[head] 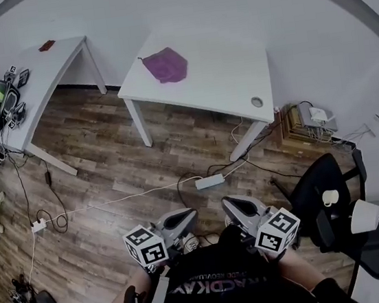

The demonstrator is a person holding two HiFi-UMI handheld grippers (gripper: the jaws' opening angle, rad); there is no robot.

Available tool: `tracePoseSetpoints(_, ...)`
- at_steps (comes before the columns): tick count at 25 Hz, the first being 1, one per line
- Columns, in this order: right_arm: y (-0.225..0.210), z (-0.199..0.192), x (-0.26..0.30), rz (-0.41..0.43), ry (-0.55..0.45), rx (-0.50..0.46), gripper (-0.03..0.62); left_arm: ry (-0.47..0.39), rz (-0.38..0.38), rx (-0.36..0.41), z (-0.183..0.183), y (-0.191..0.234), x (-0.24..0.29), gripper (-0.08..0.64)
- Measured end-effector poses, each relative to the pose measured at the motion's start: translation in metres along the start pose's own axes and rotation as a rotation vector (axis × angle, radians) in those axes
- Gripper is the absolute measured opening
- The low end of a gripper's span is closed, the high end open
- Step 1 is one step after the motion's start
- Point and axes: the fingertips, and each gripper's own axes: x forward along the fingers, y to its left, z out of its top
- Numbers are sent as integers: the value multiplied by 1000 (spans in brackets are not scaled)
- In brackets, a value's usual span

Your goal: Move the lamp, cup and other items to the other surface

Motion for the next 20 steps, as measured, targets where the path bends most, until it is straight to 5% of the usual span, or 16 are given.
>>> tracePoseSetpoints(10,-42,38,46,28,-2,-56,81,-111,145,6,25,26,-26,3)
tracePoseSetpoints(20,-144,92,187,81,106,-201,138,-259,380,-52,73,86,-47,3)
